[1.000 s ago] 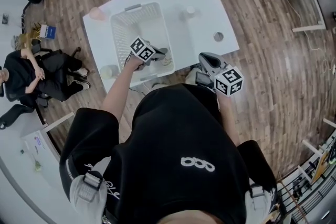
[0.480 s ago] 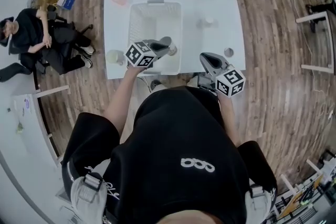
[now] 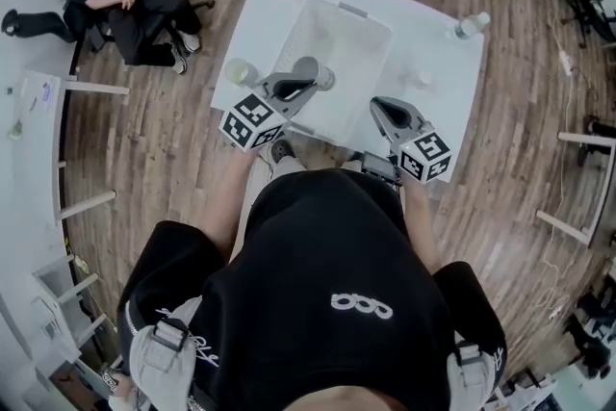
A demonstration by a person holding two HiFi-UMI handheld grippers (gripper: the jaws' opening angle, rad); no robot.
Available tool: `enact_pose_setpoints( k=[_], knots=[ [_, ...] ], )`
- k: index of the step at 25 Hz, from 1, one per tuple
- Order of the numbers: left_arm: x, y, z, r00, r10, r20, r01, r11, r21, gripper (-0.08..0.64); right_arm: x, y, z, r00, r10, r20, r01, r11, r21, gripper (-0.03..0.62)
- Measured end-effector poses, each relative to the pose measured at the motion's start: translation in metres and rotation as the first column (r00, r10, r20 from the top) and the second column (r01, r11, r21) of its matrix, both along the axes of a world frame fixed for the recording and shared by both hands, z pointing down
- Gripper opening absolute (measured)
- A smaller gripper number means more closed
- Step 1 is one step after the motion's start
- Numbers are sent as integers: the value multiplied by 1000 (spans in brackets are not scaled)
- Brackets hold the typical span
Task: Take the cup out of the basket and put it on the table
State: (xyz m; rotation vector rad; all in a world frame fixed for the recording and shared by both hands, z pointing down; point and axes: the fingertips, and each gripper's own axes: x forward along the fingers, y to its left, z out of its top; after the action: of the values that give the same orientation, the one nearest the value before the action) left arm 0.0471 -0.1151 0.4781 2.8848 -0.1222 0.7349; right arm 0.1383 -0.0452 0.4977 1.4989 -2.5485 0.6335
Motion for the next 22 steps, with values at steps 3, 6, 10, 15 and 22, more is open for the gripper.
enact_pose_setpoints(
  k=[3,6,10,15,22],
  knots=[
    [-24,-7,-12,996,-88,-31,89,996,15,17,-14,-14,-1,998,-62,-3,62,998,2,31],
    [-48,-12,-16,988,-148,-47,149,989,15,17,-29,-23,1,995,-98,-3,98,995,-2,31],
    [-69,-14,-18,978,-199,-55,200,980,13,17,-43,-30,2,991,-131,-1,131,991,-10,31],
    [-71,4,-22,969,-236,-72,238,971,29,17,-43,-25,3,986,-167,-6,167,986,-18,31],
    [-46,40,-24,935,-335,-115,342,939,48,17,-20,-5,7,964,-265,-12,265,964,0,31]
  ],
)
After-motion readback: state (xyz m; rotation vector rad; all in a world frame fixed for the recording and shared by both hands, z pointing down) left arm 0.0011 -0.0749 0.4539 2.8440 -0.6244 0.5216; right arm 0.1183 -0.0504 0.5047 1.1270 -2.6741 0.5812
